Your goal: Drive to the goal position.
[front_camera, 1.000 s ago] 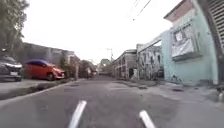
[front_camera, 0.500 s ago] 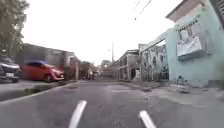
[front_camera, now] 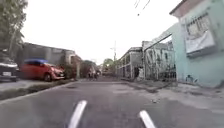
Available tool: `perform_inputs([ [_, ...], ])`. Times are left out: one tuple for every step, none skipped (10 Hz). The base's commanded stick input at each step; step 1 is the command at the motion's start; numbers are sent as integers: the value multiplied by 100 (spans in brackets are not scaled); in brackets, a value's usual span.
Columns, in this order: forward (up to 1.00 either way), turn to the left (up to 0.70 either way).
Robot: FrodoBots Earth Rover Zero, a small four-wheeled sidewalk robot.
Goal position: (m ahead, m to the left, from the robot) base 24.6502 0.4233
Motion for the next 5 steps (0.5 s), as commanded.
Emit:
perform_inputs([
  [85, 0],
  [85, 0],
  [85, 0],
  [85, 0],
  [85, 0],
])
